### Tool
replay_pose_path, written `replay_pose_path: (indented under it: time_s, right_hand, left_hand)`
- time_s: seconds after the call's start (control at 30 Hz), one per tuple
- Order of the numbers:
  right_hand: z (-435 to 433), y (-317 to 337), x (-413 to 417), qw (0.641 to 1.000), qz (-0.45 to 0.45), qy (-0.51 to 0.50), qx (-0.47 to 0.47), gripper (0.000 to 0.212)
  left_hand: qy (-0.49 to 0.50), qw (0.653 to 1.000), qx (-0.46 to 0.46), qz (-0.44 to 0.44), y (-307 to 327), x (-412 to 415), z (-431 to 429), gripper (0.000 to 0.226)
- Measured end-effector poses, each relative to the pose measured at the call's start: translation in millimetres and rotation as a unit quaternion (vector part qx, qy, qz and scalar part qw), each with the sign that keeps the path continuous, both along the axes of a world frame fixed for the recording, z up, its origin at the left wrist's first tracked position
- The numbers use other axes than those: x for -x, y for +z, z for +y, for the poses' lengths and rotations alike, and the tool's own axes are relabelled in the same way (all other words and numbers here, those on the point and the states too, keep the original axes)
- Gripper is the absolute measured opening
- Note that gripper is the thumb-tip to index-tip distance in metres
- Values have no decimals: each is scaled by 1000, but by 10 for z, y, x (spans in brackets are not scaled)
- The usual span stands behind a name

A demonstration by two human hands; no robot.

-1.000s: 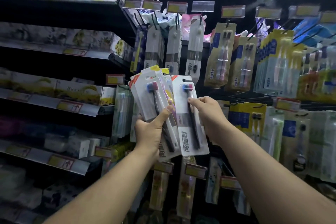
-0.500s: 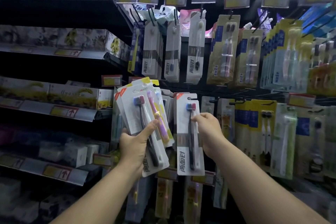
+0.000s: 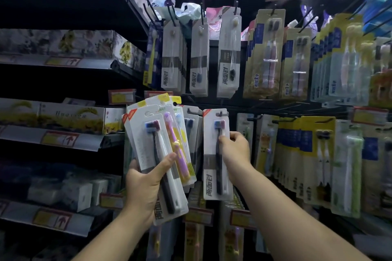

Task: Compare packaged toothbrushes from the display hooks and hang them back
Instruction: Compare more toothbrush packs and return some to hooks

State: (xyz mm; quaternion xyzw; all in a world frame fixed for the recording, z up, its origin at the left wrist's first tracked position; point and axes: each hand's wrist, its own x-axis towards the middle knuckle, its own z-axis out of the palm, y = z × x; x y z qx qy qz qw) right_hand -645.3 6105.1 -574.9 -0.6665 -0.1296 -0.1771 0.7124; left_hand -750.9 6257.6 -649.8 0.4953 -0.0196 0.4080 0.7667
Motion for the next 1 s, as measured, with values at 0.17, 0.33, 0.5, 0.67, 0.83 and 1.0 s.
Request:
replay_pose_path:
  time_s: [0.17, 0.33, 0.5, 0.67, 0.83, 1.0]
  right_hand:
    - [32, -46, -181, 999, 1, -39, 16, 16]
    - [6, 116, -301, 978, 42, -142, 148, 47]
    - [-7, 24, 20, 974, -74, -100, 188, 15]
    - [27, -160, 438, 983, -88, 80, 141, 20]
    - [-16, -259, 568, 970, -160, 34, 180, 37]
    - [-160, -201, 794, 961, -141, 102, 215, 52]
  left_hand:
    - [-4, 1000, -12, -4, -60, -6, 40, 68]
    - [-3, 999, -29, 12, -94, -19, 45, 80]
    - [1, 999, -28, 19, -77, -28, -33, 81]
    - [-11, 1000, 23, -4, 16, -26, -268, 74]
    - [-39, 998, 41, -19, 62, -26, -533, 83]
    - [-54, 998, 41, 8, 126, 0, -682, 107]
